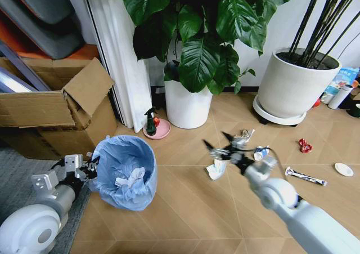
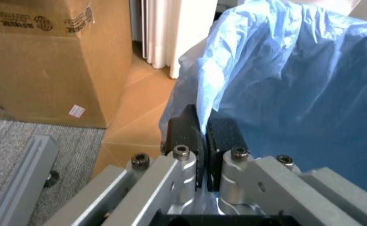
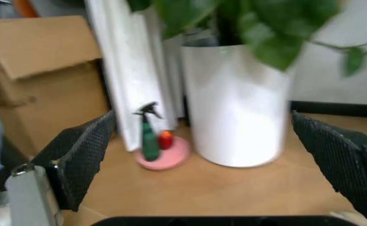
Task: Pick up the trash bin and place the garbage on the floor into it.
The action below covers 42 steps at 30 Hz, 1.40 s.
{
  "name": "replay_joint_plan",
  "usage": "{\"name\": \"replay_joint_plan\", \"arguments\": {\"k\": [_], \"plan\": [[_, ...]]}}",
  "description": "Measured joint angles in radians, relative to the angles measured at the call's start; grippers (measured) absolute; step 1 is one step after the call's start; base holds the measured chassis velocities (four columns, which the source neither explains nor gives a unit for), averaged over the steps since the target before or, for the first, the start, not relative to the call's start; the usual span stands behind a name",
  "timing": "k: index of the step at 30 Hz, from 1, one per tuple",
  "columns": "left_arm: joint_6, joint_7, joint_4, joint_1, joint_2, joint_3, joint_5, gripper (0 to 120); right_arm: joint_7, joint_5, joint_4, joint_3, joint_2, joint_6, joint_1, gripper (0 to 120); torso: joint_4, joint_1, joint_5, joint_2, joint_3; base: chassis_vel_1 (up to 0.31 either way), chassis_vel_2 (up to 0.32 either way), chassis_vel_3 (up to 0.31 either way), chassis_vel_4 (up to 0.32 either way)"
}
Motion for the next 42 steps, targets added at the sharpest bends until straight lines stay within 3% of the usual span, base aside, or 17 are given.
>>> {"name": "replay_joint_plan", "arguments": {"k": [2,4,7,12,21,42], "plan": [[-0.001,0.001,0.0,0.0,-0.003,-0.002,0.003,0,-0.029,-0.018,0.012,0.137,0.02,0.0,-0.1,100,-0.0009,0.0,0.0004,0.0,0.0,0.0,0.0,0.0,0.0],[-0.002,0.001,0.0,0.0,-0.004,-0.003,0.004,0,-0.04,-0.028,0.015,0.174,0.029,0.002,-0.126,100,-0.0009,0.0,0.0001,0.0,0.0,0.0,0.0,0.0,0.0],[-0.004,0.002,0.001,-0.006,-0.017,-0.002,0.012,0,-0.081,-0.099,0.015,0.342,0.087,0.073,-0.271,100,-0.0005,0.0,0.0001,0.0,0.0,0.0,0.0,0.0,0.0],[-0.006,0.005,-0.01,0.001,-0.037,0.008,0.029,0,-0.075,-0.139,0.005,0.413,0.159,0.131,-0.363,100,-0.0004,0.0,0.0001,0.0,0.0,0.0,0.0,0.0,0.0],[-0.008,0.006,-0.019,0.008,-0.04,0.011,0.035,0,-0.088,-0.16,-0.009,0.417,0.24,0.137,-0.385,100,-0.0003,0.0,0.0001,0.0,0.0,0.0,0.0,0.0,0.0],[-0.011,0.008,-0.019,0.006,-0.049,0.03,0.046,0,-0.109,-0.145,-0.019,0.422,0.244,0.151,-0.389,100,-0.0005,0.0,0.0001,0.0,0.0,-0.024,-0.009,0.034,0.008]]}}
